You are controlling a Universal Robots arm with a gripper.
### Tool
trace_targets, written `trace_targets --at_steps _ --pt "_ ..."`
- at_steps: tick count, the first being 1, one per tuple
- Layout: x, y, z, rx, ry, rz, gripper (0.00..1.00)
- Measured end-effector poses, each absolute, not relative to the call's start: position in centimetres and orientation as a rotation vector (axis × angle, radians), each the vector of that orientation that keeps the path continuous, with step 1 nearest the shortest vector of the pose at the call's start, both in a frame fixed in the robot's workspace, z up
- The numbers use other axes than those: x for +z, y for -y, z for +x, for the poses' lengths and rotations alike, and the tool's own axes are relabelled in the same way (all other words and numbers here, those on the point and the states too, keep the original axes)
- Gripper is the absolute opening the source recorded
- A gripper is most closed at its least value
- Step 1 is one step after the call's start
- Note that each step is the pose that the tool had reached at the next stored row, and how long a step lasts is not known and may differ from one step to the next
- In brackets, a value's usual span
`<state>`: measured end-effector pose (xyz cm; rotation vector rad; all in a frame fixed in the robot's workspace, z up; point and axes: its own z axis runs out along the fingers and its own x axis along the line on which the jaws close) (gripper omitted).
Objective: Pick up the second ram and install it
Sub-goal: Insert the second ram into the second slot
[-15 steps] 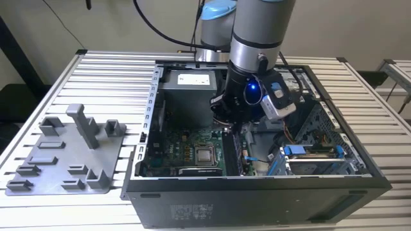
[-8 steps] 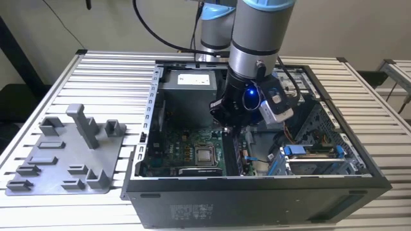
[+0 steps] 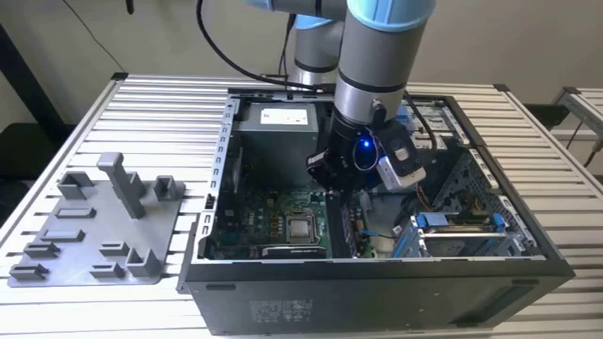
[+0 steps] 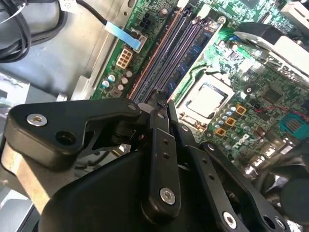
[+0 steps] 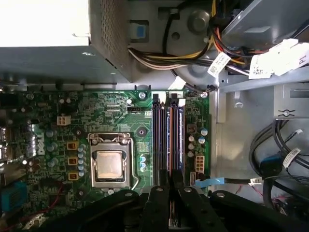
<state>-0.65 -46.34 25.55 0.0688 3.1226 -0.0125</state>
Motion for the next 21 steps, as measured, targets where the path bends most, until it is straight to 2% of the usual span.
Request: trace_targets --at_steps 21 --pt "23.1 46.2 -0.9 -0.013 -3.122 0.091 0.14"
